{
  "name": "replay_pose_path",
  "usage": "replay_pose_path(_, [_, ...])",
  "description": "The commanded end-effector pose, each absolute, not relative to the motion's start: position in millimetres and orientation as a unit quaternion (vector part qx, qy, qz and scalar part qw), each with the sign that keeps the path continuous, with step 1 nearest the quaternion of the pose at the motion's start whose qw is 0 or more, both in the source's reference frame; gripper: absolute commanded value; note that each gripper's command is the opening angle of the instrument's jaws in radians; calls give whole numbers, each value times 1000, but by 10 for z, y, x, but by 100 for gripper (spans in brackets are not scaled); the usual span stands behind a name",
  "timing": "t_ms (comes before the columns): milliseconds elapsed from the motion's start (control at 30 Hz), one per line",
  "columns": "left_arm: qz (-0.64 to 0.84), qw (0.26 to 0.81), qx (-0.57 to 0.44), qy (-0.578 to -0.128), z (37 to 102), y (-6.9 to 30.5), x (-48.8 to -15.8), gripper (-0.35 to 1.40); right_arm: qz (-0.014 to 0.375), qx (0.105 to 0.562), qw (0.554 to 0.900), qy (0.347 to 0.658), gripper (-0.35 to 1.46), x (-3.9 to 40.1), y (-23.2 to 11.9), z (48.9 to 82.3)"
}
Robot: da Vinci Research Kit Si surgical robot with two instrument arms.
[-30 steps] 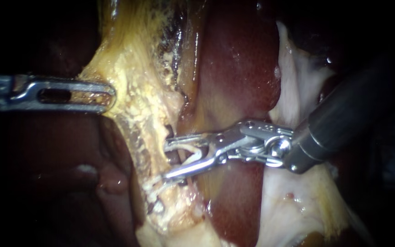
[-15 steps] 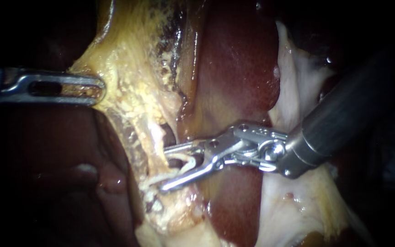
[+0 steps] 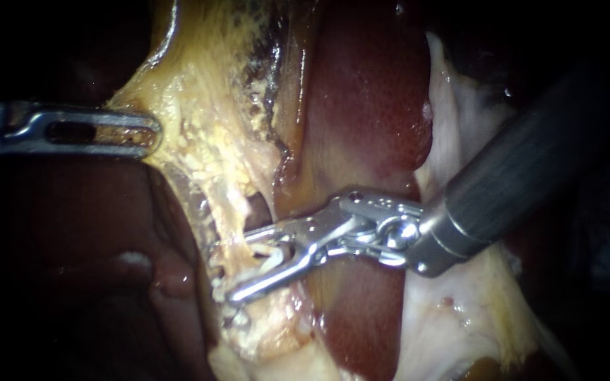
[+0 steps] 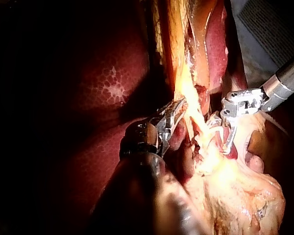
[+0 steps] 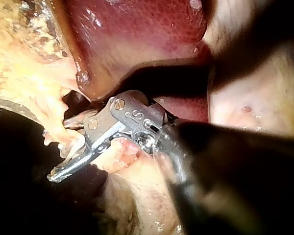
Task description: Clipping third clip left tube
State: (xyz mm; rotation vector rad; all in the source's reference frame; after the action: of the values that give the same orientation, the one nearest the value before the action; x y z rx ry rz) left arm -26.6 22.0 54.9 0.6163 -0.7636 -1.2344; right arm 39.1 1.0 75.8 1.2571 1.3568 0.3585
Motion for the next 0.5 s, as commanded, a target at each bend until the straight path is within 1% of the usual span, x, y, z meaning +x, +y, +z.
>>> replay_pose_path(33, [-556, 705, 277, -343, 549, 220, -266, -35, 155, 545, 584, 582, 55, 391, 11, 755])
replay_pose_path(167, [-556, 705, 276, -343, 550, 219, -266, -35, 157, 557, 572, 581, 53, 391, 20, 746])
replay_pose_path(233, [-556, 705, 276, -343, 550, 219, -266, -35, 168, 568, 565, 575, 53, 391, 29, 741])
replay_pose_path(333, [-556, 705, 276, -343, 551, 219, -267, -35, 186, 585, 556, 561, 53, 392, 44, 735])
replay_pose_path(500, [-556, 705, 276, -343, 551, 218, -267, -35, 232, 606, 544, 532, 52, 394, 59, 730])
